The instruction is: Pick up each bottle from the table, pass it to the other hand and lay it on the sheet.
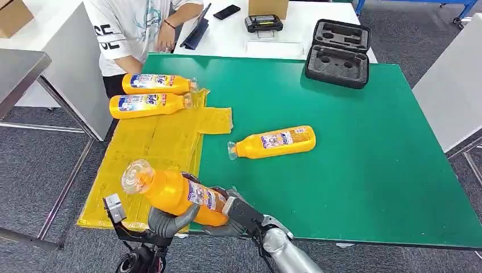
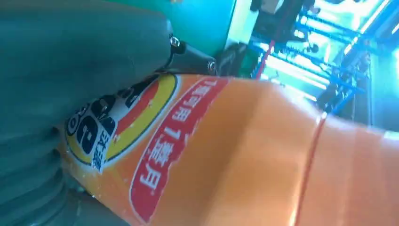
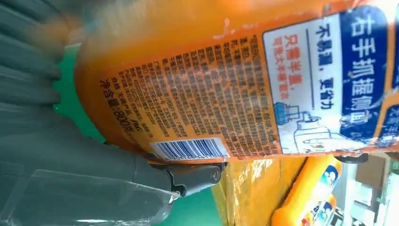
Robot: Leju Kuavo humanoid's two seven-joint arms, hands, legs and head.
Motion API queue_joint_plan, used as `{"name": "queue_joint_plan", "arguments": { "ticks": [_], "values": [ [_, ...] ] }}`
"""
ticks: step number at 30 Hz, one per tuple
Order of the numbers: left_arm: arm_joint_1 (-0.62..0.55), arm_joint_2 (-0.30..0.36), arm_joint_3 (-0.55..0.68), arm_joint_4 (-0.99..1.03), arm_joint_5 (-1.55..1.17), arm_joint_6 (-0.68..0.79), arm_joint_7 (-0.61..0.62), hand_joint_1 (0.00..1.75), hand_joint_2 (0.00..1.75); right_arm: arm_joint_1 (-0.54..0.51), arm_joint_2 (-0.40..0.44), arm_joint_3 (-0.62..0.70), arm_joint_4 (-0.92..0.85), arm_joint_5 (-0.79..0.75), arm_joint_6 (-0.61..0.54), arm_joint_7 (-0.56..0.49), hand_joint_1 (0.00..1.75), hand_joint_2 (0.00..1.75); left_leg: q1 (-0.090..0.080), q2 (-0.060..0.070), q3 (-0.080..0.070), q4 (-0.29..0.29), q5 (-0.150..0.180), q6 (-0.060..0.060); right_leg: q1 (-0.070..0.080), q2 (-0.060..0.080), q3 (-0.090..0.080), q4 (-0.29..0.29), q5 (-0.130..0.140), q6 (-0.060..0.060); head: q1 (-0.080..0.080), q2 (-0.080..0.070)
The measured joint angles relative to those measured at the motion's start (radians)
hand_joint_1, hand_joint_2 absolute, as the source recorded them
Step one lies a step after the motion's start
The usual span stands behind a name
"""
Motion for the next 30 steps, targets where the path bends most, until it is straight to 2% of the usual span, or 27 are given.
{"name": "queue_joint_plan", "arguments": {
  "ticks": [9, 10, 11, 13, 14, 19, 30],
  "values": [
    [0.005, 0.005, 0.011, 0.001, 0.030, -0.039, 0.010, 1.75, 1.75, -0.012, 0.000, 0.013, 0.017, -0.002, 0.005, -0.003, 1.57, 1.75, 0.000, 0.000, 0.000, 0.000, 0.000, 0.000, 0.000, 0.000, 0.000, 0.000, 0.000, 0.000, 0.000, 0.000],
    [0.005, 0.007, 0.014, 0.002, 0.032, -0.047, 0.013, 1.75, 1.75, -0.012, 0.000, 0.015, 0.017, -0.001, 0.005, -0.003, 1.41, 1.75, 0.000, 0.000, 0.000, 0.000, 0.000, 0.000, 0.000, 0.000, 0.000, 0.000, 0.000, 0.000, 0.000, 0.000],
    [0.005, 0.007, 0.016, 0.003, 0.032, -0.051, 0.014, 1.75, 1.75, -0.012, 0.000, 0.016, 0.018, 0.000, 0.005, -0.003, 0.00, 1.75, 0.000, 0.000, 0.000, 0.000, 0.000, 0.000, 0.000, 0.000, 0.000, 0.000, 0.000, 0.000, 0.000, 0.000],
    [0.006, 0.007, 0.017, 0.003, 0.007, -0.042, 0.015, 1.75, 1.75, -0.012, 0.000, 0.016, 0.019, 0.001, 0.004, -0.002, 0.00, 1.75, 0.000, 0.000, 0.000, 0.000, 0.000, 0.000, 0.000, 0.000, 0.000, 0.000, 0.000, 0.000, 0.000, 0.000],
    [0.005, 0.007, 0.016, 0.003, -0.025, -0.014, 0.012, 1.75, 1.75, -0.012, 0.000, 0.016, 0.020, 0.002, -0.001, 0.001, 0.00, 0.00, 0.000, 0.000, 0.000, 0.000, 0.000, 0.000, 0.000, 0.000, 0.000, 0.000, 0.000, 0.000, 0.000, 0.000],
    [0.008, 0.000, -0.003, -0.001, -0.164, 0.106, 0.005, 1.75, 1.75, -0.007, 0.001, 0.018, 0.012, 0.009, -0.030, -0.013, 0.00, 0.00, 0.000, 0.000, 0.000, 0.000, 0.000, 0.000, 0.000, 0.000, 0.000, 0.000, 0.000, 0.000, 0.000, 0.000],
    [0.004, -0.010, 0.004, -0.042, -0.282, 0.235, -0.001, 1.75, 1.75, 0.015, 0.000, 0.013, -0.112, 0.006, -0.032, -0.054, 0.00, 0.00, 0.000, 0.000, 0.000, 0.000, 0.000, 0.000, 0.000, 0.000, 0.000, 0.000, 0.000, 0.000, 0.000, 0.000]
  ]
}}
